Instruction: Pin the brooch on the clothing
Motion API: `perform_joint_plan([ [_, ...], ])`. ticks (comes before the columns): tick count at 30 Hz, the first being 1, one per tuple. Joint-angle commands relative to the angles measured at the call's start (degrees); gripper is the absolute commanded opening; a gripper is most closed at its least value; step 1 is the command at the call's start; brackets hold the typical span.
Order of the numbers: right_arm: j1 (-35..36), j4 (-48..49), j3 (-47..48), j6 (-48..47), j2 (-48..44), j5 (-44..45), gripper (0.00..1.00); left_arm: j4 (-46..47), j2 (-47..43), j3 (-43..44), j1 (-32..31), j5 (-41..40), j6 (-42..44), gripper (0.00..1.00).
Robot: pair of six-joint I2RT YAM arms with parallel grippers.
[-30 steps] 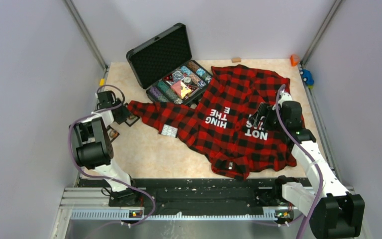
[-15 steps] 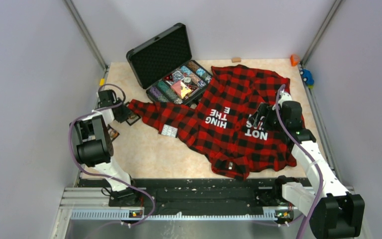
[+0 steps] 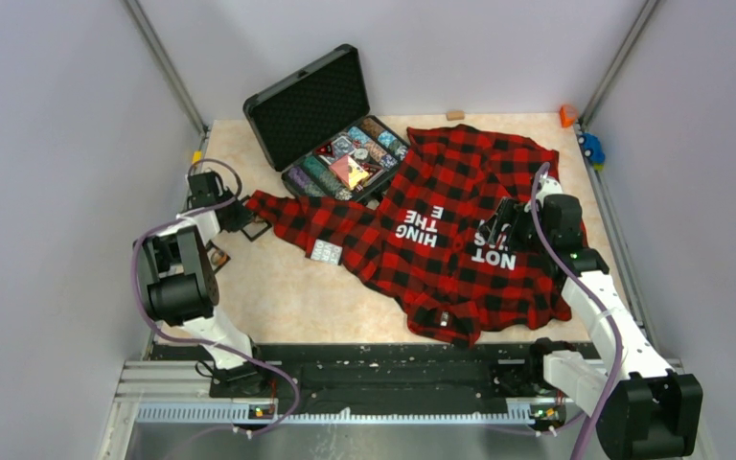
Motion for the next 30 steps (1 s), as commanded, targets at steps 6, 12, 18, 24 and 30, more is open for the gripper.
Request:
perform_joint_plan([
  [6,-0.5,1.6,-0.4,-0.9,0.0,-0.6,0.76,5.3,-5.5,-2.2,-0.2,1.9,-0.9,0.09],
  [12,-0.5,1.8,-0.5,-0.9,0.2,-0.6,0.76,4.7,-5.0,-2.2,-0.2,0.8,-1.8,0.09],
  [18,-0.5,1.8,-0.4,-1.0,0.3,-0.7,0.76,4.8,-4.6,-3.5,-0.1,-1.3,-3.2,0.22],
  [24,-0.5,1.9,-0.5,-1.0,0.2,-0.7,0.76,5.2,-4.5,-3.9,0.2,-2.1,-4.1,0.31],
  [30,-0.5,1.9,-0.5,-1.0,0.3,-0.7,0.76,5.6,-2.6,-3.3,0.5,-0.3,-4.7,0.32],
])
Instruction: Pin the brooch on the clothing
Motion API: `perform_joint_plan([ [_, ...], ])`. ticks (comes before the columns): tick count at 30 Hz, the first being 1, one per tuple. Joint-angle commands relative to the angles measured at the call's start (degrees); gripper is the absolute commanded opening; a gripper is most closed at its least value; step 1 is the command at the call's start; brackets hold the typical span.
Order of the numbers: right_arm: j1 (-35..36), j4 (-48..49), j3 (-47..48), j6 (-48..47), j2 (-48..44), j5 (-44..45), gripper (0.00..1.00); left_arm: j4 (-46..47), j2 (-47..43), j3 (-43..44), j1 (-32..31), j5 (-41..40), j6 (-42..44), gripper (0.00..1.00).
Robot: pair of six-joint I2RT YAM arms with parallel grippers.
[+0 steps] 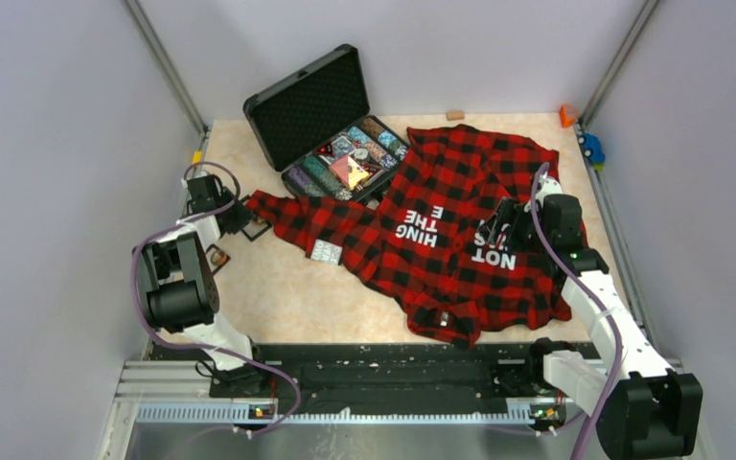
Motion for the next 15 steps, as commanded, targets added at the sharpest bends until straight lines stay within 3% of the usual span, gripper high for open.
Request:
perform_joint_plan([
  [1,-0.5,1.9,-0.4,-1.0,0.3,-0.5,0.76,2.5,1.1,0.1,0.5,1.4,-1.3,0.32],
  [15,-0.6,1.9,-0.5,-0.9,0.6,-0.6,0.76,4.3,3.7,0.8,0.6,3.8,-2.3,0.30],
])
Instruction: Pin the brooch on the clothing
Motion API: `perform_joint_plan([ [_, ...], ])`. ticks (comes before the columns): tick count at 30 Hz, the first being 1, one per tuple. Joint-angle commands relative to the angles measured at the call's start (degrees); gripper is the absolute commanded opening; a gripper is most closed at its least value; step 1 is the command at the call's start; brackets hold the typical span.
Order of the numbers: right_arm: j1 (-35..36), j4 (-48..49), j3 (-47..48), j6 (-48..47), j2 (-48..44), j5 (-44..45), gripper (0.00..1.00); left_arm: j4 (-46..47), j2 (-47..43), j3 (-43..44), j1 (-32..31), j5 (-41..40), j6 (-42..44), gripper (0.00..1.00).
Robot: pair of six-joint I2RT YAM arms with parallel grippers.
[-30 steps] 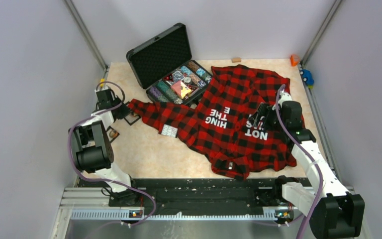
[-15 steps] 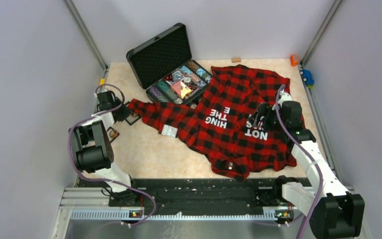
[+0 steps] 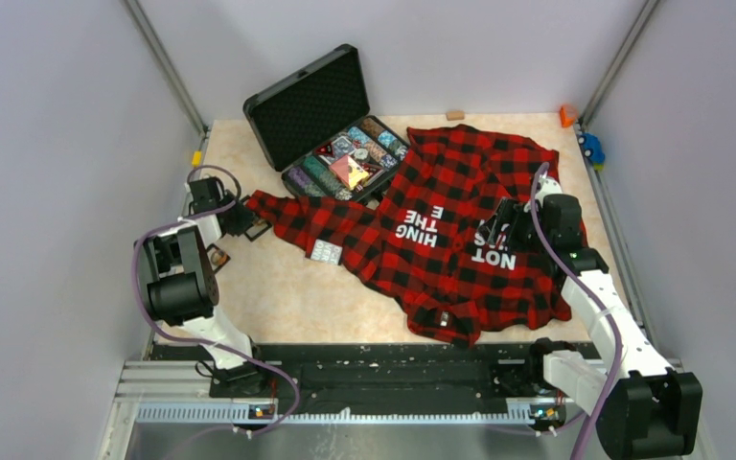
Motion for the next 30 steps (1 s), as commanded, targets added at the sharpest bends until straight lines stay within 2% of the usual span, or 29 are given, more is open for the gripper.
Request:
perform_joint_plan([
  [1,-0.6,1.9,-0.4,-0.9,0.3,-0.6,0.76,3.8,0.8,0.7,0.3,1.4,-0.4,0.29],
  [15,-0.5,2.1,-0.5,-1.0,0.8,-0.6,0.76,4.7,2.9,1.9,0.3,2.9,-1.7,0.28],
  [19,-0.5,2.1,-0.5,-1.1,0.9,-0.8,0.76,5.8,3.1,1.9,0.3,3.4,-2.3,0.21],
  [25,-0.5,2.1,-0.5,-1.0,0.9,-0.6,0.76,8.4,1.2,0.3,0.3,4.2,-3.3,0.03],
  [30,-0.5,2.1,-0.4,-1.1,0.9,-0.7,0.76,9.3,-1.4,-1.2,0.3,4.8,-3.7,0.00],
])
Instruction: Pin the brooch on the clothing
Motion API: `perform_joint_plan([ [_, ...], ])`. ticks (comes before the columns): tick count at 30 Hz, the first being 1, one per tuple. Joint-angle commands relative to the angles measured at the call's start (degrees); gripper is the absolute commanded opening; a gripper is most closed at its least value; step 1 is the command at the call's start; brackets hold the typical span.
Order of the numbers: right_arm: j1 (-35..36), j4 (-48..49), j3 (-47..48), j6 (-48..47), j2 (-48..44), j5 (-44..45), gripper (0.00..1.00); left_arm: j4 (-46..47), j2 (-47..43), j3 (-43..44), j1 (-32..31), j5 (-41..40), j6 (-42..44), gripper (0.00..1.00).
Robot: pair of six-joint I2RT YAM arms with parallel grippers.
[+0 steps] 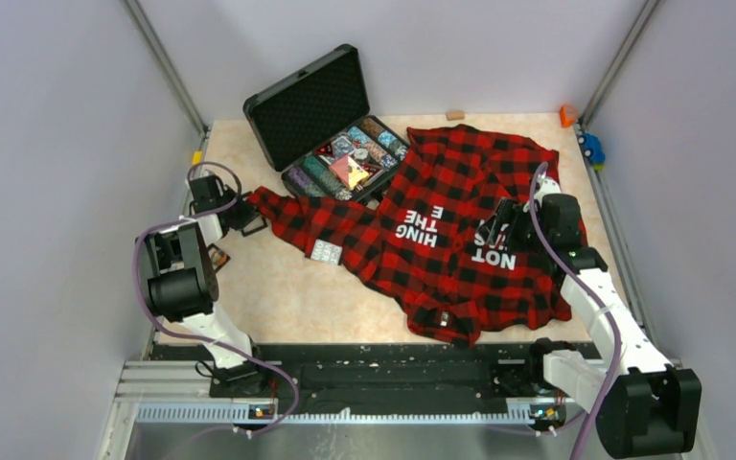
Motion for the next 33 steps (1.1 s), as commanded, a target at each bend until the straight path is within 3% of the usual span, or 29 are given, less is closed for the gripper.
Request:
perform_joint_plan([
  [1,-0.6,1.8,-0.4,-1.0,0.1,-0.6,0.76,2.7,-4.2,-1.7,0.3,0.6,-0.4,0.00],
  [11,-0.4,0.3,0.3,-1.2,-1.8,-2.6,0.76,-3.9,-20.1,-8.8,0.2,-1.4,1.1,0.00],
  [15,-0.4,1.0,-0.7,0.6,-3.5,-7.7,0.76,-7.4,-29.7,-13.8,-0.9,0.4,1.2,0.00],
  [19,-0.4,4.8,-3.1,5.5,-5.3,-16.0,0.76,-11.8,-39.4,-16.0,-6.1,3.4,1.8,0.00],
  [25,6.0,10.9,-4.2,14.0,-7.7,-23.7,0.76,-20.5,-49.6,-12.3,-16.6,18.6,6.7,0.00],
  [29,15.2,18.7,-5.1,21.8,-9.8,-21.8,0.76,-15.9,-54.7,-11.4,-19.0,37.3,8.3,0.00],
  [33,23.4,27.0,-5.4,28.5,-10.9,-19.7,0.75,-11.6,-57.4,-11.3,-22.8,45.0,8.7,0.00],
])
